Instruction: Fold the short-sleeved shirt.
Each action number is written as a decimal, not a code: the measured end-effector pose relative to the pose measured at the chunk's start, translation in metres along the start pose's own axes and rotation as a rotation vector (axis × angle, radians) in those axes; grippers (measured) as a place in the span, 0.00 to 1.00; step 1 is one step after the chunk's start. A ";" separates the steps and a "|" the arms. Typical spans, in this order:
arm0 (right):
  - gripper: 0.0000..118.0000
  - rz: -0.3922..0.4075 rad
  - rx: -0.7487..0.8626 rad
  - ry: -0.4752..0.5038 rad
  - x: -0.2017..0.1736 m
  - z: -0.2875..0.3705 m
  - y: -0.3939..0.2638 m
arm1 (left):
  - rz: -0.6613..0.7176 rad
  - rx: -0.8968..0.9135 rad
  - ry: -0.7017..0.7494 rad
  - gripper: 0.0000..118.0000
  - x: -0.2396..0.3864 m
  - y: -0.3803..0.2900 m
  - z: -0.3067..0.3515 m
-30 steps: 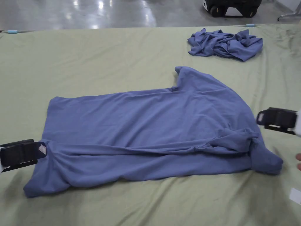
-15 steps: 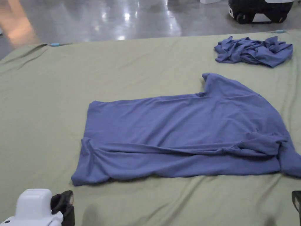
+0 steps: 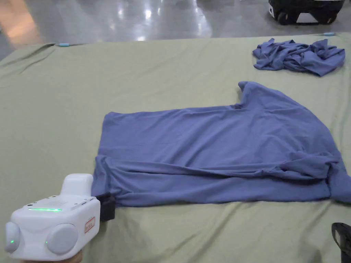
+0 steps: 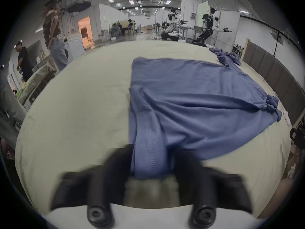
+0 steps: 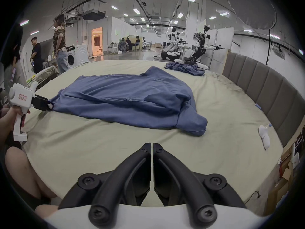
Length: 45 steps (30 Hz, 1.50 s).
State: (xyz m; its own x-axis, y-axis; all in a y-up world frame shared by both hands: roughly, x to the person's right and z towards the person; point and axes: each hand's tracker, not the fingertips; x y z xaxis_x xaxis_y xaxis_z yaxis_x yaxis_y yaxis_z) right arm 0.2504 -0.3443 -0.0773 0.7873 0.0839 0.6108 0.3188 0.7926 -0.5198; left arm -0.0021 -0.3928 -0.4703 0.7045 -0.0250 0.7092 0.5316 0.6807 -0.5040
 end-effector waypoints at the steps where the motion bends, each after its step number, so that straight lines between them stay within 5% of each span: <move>1: 0.04 -0.008 0.001 0.003 0.006 -0.006 -0.005 | -0.001 0.027 -0.013 0.05 0.003 0.001 0.003; 7: 0.10 -0.045 0.012 -0.040 0.039 -0.041 0.009 | -0.052 0.021 -0.016 0.05 0.007 0.006 0.018; 8: 0.30 -0.046 0.028 -0.030 0.048 -0.047 0.010 | -0.046 0.027 -0.018 0.05 0.005 0.007 0.020; 9: 0.77 -0.037 0.022 -0.028 0.061 -0.056 0.011 | -0.027 0.034 -0.026 0.05 0.004 0.008 0.023; 10: 0.99 -0.026 -0.021 -0.032 0.070 -0.068 0.014 | -0.010 0.034 -0.038 0.05 0.003 0.010 0.027; 11: 1.00 -0.028 -0.067 -0.068 0.076 -0.078 0.017 | 0.005 0.031 -0.049 0.05 0.002 0.011 0.029; 15: 0.96 -0.107 -0.186 -0.111 0.104 -0.124 0.030 | -0.010 0.020 -0.045 0.05 0.007 0.014 0.029; 16: 0.84 -0.148 -0.224 -0.096 0.110 -0.133 0.032 | -0.031 0.011 -0.037 0.05 0.010 0.014 0.028; 18: 0.32 -0.240 -0.216 0.006 0.121 -0.138 0.031 | -0.059 0.003 -0.030 0.05 0.012 0.014 0.027; 19: 0.13 -0.271 -0.201 0.105 0.123 -0.137 0.031 | -0.081 0.010 -0.025 0.05 0.014 0.013 0.028; 23: 0.13 -0.137 -0.168 0.048 0.102 -0.119 0.035 | -0.085 0.000 -0.031 0.05 0.014 0.015 0.033; 28: 0.13 -0.241 -0.123 0.087 0.108 -0.078 0.039 | 0.025 0.035 -0.104 0.05 -0.005 0.019 0.063; 33: 0.13 -0.146 -0.109 0.093 0.091 -0.013 0.030 | 0.067 0.020 -0.198 0.05 -0.028 0.005 0.101; 45: 0.13 -0.093 -0.249 0.107 0.059 0.051 -0.045 | 0.106 -0.112 -0.223 0.06 -0.059 -0.098 0.146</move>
State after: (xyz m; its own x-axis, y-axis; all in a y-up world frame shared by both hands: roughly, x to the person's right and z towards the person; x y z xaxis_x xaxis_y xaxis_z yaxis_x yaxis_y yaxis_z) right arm 0.2553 -0.3441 0.0125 0.7956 -0.0574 0.6031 0.5019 0.6199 -0.6032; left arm -0.1647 -0.3508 -0.3905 0.6448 0.2124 0.7343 0.5178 0.5853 -0.6240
